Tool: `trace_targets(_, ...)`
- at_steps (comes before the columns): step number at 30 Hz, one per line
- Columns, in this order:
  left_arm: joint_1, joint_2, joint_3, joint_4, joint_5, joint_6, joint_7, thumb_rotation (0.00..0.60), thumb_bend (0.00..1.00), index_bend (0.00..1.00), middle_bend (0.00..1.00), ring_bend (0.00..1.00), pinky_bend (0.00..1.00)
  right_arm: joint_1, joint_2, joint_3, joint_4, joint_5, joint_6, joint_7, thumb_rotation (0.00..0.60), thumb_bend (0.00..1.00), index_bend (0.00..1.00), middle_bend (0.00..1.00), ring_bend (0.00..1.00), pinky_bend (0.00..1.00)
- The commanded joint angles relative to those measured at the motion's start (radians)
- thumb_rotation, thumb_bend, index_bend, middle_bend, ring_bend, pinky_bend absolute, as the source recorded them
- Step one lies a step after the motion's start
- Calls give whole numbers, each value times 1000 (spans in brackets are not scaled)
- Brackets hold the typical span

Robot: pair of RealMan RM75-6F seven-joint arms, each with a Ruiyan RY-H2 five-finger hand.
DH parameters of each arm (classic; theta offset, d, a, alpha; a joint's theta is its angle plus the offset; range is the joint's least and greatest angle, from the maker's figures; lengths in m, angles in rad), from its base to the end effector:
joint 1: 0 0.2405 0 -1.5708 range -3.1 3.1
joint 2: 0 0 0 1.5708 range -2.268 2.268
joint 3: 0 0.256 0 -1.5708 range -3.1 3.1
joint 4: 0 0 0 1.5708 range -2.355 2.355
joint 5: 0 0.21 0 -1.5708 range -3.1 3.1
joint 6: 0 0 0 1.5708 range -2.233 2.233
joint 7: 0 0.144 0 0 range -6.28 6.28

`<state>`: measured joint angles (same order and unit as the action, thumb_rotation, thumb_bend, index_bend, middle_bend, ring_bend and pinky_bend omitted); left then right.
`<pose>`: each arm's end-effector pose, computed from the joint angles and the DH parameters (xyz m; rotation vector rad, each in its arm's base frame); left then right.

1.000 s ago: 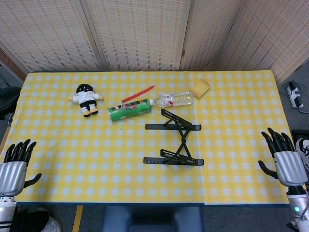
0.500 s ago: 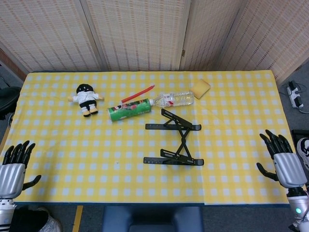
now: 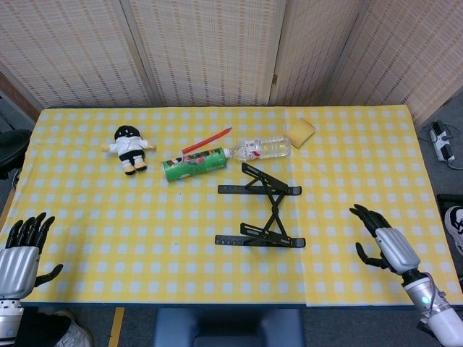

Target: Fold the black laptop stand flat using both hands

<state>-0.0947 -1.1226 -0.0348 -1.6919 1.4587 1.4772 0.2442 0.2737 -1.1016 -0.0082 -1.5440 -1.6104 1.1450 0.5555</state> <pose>-0.2999 0.1793 0.1496 -1.4313 -0.8113 -0.7570 -0.3046 -0.2193 0.1158 1.5669 -1.4518 1.0550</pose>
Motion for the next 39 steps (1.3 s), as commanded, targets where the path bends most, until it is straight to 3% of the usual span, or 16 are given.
trace_targets(1,1,1,1,-2,0,0,1,600,207,36,58,0,0,79,-45,-21,42,-46,-83,129,600,770,0,78,160,0)
trace_targets(8,3,3,4,-6,1,-3,0,600,207,36,58,0,0,179,-107,-50,110,-95,-168,331,600,811,0,119,177,0)
trace_targets(17,2,3,4,-8,0,-6,5,600,207,36,58,0,0,262,-178,-84,196,-121,-213,479,600,812,0,125,179,0)
trace_targets(27,3,6,5,-10,-1,-7,4,600,208,35,58,0,0,327,-256,-117,258,-158,-205,540,600,812,0,125,170,0)
trace_targets(39,8,7,7,-3,1,-5,-9,600,207,35,58,0,0,424,-337,-146,197,-241,-172,523,600,812,0,125,144,0)
